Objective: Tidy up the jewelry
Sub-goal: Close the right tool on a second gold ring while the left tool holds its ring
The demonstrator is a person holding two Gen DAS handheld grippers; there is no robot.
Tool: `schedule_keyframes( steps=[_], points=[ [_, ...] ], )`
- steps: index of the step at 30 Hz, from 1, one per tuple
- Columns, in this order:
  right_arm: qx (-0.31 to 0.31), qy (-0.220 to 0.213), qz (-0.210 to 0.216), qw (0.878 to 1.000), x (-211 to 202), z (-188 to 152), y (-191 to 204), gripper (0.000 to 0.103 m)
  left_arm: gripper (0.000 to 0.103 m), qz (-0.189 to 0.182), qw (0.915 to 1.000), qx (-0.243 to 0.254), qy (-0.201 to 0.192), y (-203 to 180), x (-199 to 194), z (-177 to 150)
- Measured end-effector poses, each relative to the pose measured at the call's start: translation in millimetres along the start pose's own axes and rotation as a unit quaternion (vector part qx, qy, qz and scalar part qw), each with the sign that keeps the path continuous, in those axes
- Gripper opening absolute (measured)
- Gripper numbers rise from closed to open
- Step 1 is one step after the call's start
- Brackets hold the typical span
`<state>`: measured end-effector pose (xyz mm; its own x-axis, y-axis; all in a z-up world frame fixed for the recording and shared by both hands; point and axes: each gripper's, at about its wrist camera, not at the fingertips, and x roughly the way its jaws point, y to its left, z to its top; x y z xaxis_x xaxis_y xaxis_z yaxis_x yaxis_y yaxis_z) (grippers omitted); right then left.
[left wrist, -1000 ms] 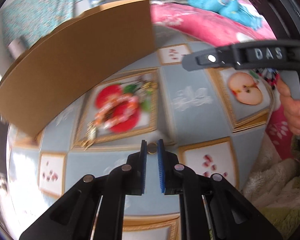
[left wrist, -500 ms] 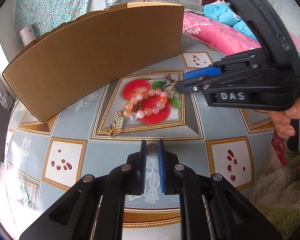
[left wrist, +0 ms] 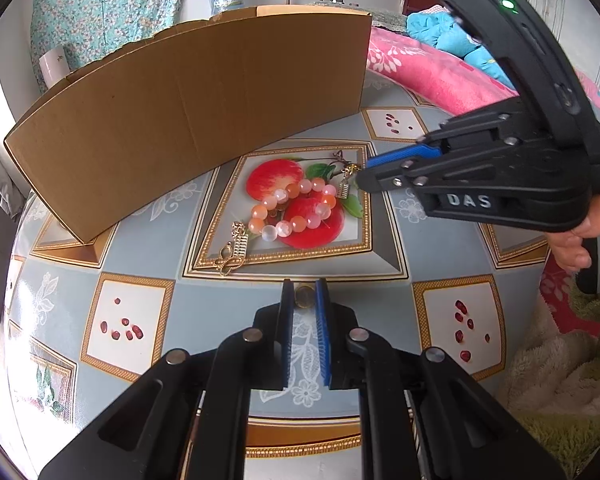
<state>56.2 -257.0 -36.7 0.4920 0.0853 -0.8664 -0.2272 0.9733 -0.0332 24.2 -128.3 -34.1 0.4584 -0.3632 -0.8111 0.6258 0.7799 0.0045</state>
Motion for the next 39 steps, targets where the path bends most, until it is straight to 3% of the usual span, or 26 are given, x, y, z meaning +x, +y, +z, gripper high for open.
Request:
schedule_keyframes(
  steps=[4,6,11,15,17,19,35,39],
  points=[
    [0.023,0.005,0.009,1.000,-7,-14,-3,0.008,0.011,0.001,1.0000,0.000,-0.002,-1,0,0],
    [0.035,0.004,0.015,0.999,-12,-22,-3,0.001,0.010,0.002,1.0000,0.000,-0.003,-1,-1,0],
    [0.057,0.002,0.025,0.998,-17,-32,-9,0.000,0.011,0.001,1.0000,-0.003,-0.004,-1,-1,-1],
    [0.068,-0.011,0.038,0.997,-32,-39,-22,0.006,0.011,0.002,1.0000,-0.006,-0.003,0,-1,-1],
    [0.069,-0.013,0.038,0.997,-37,-43,-24,0.019,0.011,0.002,1.0000,-0.007,-0.003,0,-1,-1],
    [0.071,-0.013,0.035,0.997,-40,-47,-24,0.025,0.011,0.002,1.0000,-0.008,-0.002,0,-1,0],
    [0.053,-0.009,0.012,0.998,-27,-38,-7,0.024,0.011,0.003,1.0000,-0.005,0.000,-1,-1,1],
    [0.059,-0.012,-0.011,0.998,-22,-35,0,0.021,0.011,0.004,1.0000,-0.005,0.001,-1,-1,1]
  ],
)
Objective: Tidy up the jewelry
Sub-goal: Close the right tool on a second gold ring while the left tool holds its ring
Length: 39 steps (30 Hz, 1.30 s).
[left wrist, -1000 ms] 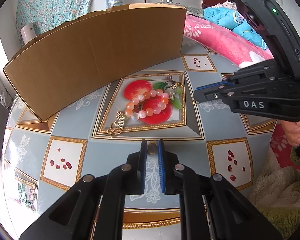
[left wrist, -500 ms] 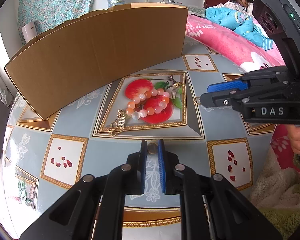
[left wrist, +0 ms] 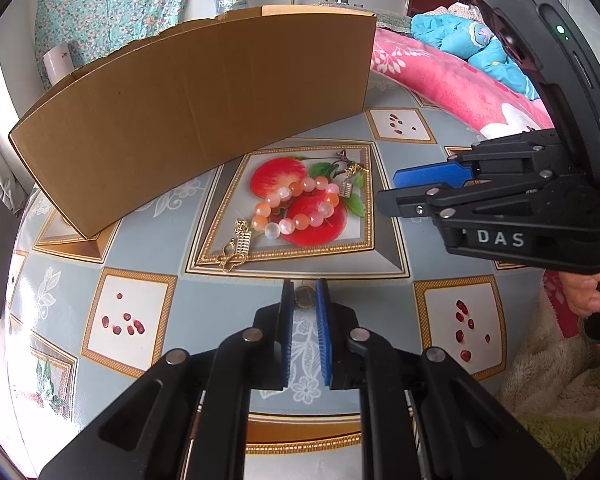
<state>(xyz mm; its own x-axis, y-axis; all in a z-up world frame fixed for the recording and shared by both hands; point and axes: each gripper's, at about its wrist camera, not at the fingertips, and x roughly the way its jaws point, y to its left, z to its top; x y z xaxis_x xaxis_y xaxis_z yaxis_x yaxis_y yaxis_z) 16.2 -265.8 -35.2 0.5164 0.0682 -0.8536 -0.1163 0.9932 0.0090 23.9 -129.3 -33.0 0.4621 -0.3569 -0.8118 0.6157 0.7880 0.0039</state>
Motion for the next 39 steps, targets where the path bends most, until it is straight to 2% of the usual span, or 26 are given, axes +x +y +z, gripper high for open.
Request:
schedule_keyframes(
  steps=[4,10,21,25,39],
  points=[
    [-0.004,-0.006,-0.021,1.000,0,0,8,0.019,0.011,0.001,1.0000,0.000,0.000,0,0,0],
    [0.007,-0.003,-0.028,1.000,-4,-3,16,0.019,0.011,0.001,1.0000,0.000,-0.001,0,0,-1],
    [0.013,-0.005,-0.026,1.000,-5,-8,23,0.019,0.011,0.001,1.0000,0.001,0.000,1,0,-1],
    [0.004,-0.013,-0.025,1.000,-5,-9,27,0.011,0.011,0.002,1.0000,0.001,-0.001,0,0,-1],
    [0.018,-0.028,-0.009,0.999,-12,-12,21,0.009,0.011,0.000,1.0000,0.000,-0.002,0,2,-1]
  ],
)
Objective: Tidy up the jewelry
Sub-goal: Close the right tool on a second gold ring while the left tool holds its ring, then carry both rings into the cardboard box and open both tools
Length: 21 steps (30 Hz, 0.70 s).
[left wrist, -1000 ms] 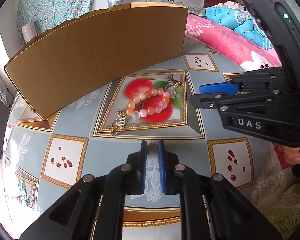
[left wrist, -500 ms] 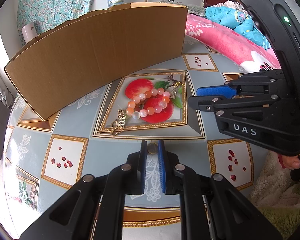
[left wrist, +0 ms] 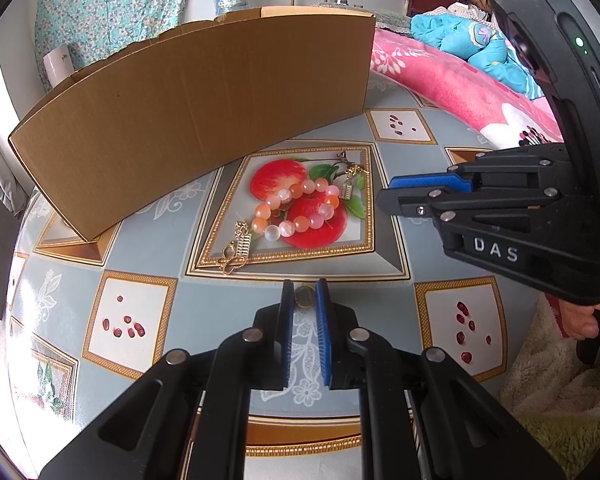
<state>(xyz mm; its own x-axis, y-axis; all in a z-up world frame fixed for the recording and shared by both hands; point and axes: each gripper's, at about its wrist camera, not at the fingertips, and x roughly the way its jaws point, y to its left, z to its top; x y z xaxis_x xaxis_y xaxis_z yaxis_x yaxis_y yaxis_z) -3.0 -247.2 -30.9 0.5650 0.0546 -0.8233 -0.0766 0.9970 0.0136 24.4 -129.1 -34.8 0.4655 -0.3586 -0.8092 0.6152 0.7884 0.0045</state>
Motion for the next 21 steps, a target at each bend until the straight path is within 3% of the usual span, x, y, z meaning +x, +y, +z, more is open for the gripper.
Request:
schedule_keyframes(
  steps=[11,16,21],
  points=[
    [-0.011,-0.036,0.002,0.999,-25,7,-2,0.009,0.011,0.003,0.9994,-0.001,-0.035,4,-27,5],
    [-0.040,-0.094,0.005,0.995,-61,31,0,0.009,0.011,0.004,0.9952,0.001,-0.097,20,-67,29],
    [-0.094,-0.176,0.026,0.980,-97,81,1,0.009,0.011,0.016,0.9874,0.025,-0.155,39,-97,70]
  ],
)
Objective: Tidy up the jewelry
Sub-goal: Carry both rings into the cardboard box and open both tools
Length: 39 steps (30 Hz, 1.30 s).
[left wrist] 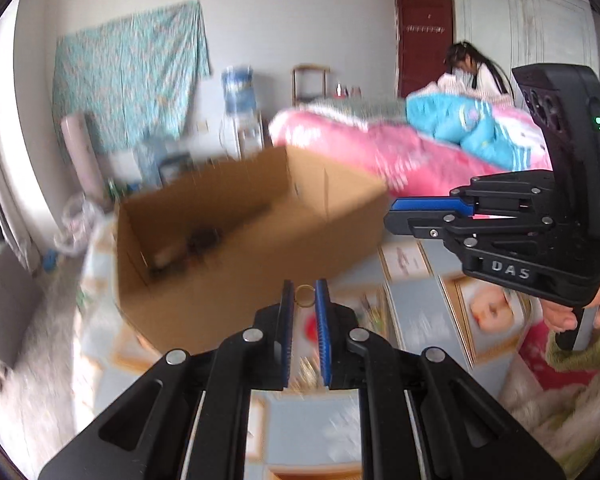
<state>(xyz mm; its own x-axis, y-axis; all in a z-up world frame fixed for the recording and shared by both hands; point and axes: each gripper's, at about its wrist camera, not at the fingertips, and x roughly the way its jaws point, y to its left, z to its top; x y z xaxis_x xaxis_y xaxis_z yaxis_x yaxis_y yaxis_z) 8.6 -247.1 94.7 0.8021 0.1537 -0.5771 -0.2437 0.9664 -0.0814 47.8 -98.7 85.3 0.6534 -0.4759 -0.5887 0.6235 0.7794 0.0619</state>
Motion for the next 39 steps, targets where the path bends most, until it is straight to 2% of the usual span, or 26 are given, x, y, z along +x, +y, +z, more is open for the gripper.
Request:
schedule_keyframes(
  steps=[2,4,6,9,11,12,15,16,20,21,27,29,30,34,39],
  points=[
    [-0.010,-0.011,0.017,1.000,7,22,-8,0.009,0.011,-0.004,1.0000,0.003,-0.003,14,6,24],
    [-0.010,-0.004,0.047,0.999,23,44,-21,0.009,0.011,-0.016,0.9998,0.001,0.007,29,19,44],
    [-0.008,0.022,0.075,0.997,45,62,-36,0.009,0.011,-0.023,0.9992,-0.004,0.033,44,40,62],
    [-0.002,0.090,0.120,0.989,98,89,-57,0.009,0.011,-0.056,0.9927,-0.032,0.102,74,88,88],
    [0.002,0.142,0.137,0.980,133,99,-65,0.009,0.011,-0.086,0.9787,-0.066,0.174,95,132,98],
    [0.006,0.163,0.141,0.976,147,102,-67,0.009,0.011,-0.089,0.9693,-0.084,0.213,106,157,100],
    [0.012,0.243,0.154,0.958,197,109,-74,0.009,0.011,-0.108,0.9451,-0.119,0.285,119,205,95],
    [0.011,0.257,0.150,0.954,206,109,-74,0.009,0.011,-0.115,0.9326,-0.141,0.312,126,224,92],
    [0.002,0.305,0.139,0.942,241,106,-73,0.009,0.011,-0.131,0.9060,-0.189,0.355,140,257,86],
    [0.003,0.316,0.140,0.938,249,105,-74,0.010,0.011,-0.130,0.9024,-0.199,0.359,143,263,85],
    [0.011,0.344,0.140,0.928,278,98,-79,0.010,0.011,-0.099,0.8988,-0.210,0.372,154,282,84],
    [0.014,0.347,0.140,0.927,287,96,-81,0.012,0.013,-0.096,0.8974,-0.214,0.373,156,285,84],
    [0.017,0.347,0.140,0.927,288,95,-82,0.012,0.019,-0.099,0.8948,-0.218,0.377,157,288,82],
    [0.026,0.341,0.138,0.929,288,96,-85,0.013,0.034,-0.091,0.8959,-0.214,0.378,161,292,80],
    [0.034,0.322,0.136,0.936,272,105,-93,0.013,0.035,-0.089,0.8966,-0.226,0.370,169,284,82]
  ],
)
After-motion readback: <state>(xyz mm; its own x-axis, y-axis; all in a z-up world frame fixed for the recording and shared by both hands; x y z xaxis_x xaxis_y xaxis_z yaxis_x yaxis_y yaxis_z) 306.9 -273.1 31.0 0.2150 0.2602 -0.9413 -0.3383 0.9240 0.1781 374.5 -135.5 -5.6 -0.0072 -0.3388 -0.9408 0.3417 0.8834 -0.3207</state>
